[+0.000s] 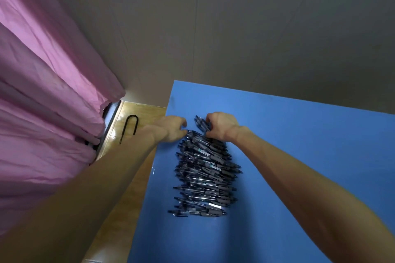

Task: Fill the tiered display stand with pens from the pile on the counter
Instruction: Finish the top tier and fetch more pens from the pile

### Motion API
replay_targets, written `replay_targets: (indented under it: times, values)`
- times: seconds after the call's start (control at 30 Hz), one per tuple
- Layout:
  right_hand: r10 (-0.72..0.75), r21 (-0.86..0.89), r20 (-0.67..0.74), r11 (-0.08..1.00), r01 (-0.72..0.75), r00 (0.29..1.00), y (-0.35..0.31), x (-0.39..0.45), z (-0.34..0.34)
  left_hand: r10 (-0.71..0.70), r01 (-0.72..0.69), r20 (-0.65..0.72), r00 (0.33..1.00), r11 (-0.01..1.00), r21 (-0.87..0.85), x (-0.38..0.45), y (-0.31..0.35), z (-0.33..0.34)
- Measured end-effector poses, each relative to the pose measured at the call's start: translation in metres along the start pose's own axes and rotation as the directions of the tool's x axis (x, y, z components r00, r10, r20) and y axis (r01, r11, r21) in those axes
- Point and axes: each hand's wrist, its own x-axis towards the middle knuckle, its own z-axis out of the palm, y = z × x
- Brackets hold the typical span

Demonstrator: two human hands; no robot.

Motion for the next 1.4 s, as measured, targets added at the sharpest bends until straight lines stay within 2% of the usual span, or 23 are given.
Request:
replay_targets:
  times: [0.1,0.3,0.5,0.63,0.77,0.97,1.13,1.4]
  values:
    - [-0.008,0.002,-0.018,1.0,0.008,1.0,0.0,0.0,0.001,0.007,-0.007,-0.014,1.0,1.0,-0.01,0.005,0.006,0.003]
    - [-0.046,0.091,0.052,0.995,0.041,0.998,0.008,0.001,-0.003,0.026,-0.027,-0.008,1.0,0.997,-0.072,0.003,0.01,0.006]
    - [-0.097,-0.092,0.005,0.991,0.097,0.995,0.006,-0.004,-0.003,0.004,-0.006,-0.029,1.0,0.996,-0.084,0.003,0.013,0.007]
    - [0.005,-0.084,-0.002,0.996,-0.006,1.0,0.01,-0.007,-0.006,0.016,-0.019,-0.051,0.999,0.999,-0.046,0.006,0.014,0.005]
    - [0.117,0.01,0.024,0.993,-0.117,0.993,0.019,-0.009,-0.007,0.03,-0.03,-0.054,0.998,0.999,-0.008,0.012,0.015,0.003]
    - [0.087,-0.045,0.062,0.995,-0.084,0.994,0.027,-0.016,-0.006,0.033,-0.039,-0.114,0.993,0.998,-0.044,0.023,0.02,0.0]
    - [0.081,0.059,0.102,0.994,-0.087,0.991,0.039,-0.019,-0.005,0.115,-0.119,-0.118,0.986,0.992,-0.032,0.027,0.028,0.001]
    - [0.144,0.083,0.118,0.985,-0.154,0.983,0.06,-0.027,-0.009,0.216,-0.196,-0.168,0.962,0.973,0.124,0.041,0.049,0.003]
